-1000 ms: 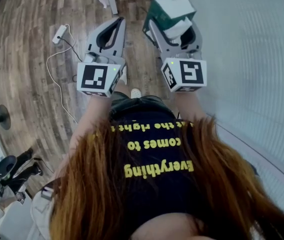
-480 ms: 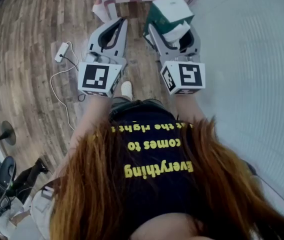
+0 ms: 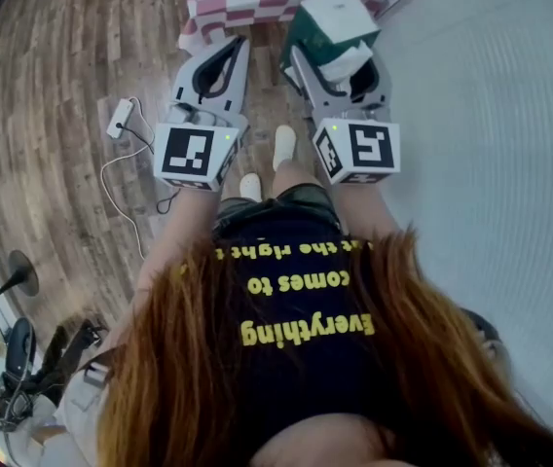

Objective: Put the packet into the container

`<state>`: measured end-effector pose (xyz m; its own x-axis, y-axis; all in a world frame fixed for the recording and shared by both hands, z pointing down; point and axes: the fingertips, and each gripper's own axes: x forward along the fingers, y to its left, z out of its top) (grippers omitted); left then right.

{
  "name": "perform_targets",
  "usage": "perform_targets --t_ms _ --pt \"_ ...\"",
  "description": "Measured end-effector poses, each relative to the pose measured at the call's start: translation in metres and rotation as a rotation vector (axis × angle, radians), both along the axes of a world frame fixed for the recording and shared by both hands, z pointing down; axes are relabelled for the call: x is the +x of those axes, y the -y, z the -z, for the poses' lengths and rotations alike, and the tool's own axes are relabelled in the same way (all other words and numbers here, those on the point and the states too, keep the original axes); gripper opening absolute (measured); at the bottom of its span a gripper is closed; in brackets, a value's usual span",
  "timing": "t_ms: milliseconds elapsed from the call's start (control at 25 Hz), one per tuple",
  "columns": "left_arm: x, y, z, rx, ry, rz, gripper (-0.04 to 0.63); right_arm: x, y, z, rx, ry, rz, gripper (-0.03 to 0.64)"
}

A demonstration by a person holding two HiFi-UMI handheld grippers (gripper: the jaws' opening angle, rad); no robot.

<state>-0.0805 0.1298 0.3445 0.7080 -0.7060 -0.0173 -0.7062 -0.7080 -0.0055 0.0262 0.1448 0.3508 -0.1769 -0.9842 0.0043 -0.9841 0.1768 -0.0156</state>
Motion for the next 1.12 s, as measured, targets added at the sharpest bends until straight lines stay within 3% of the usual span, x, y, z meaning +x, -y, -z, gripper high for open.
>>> perform_targets --t_ms 280,560,760,960,1120 --pt "0.029 0.073 0.005 -0.003 0.002 0.049 0.000 0.031 0.076 0.004 -0.006 -0.006 0.039 0.365" --pt "0.056 0.176 0.093 0.008 -0.053 0.109 0.000 0.053 0.180 0.088 -0.022 -0.068 0.114 0.365" --pt "0.087 0.197 0.054 0.006 -0.037 0.124 0.000 0.086 0.205 0.051 -0.012 -0.049 0.127 0.365" --pt "0.075 0.255 0.064 -0.038 -0.036 0.143 0.000 0.079 0.259 0.062 -0.043 -0.049 0.122 0.365" --pt "0.092 0.269 0.032 -0.022 -0.032 0.104 0.000 0.092 0.269 0.033 -0.032 -0.041 0.100 0.365"
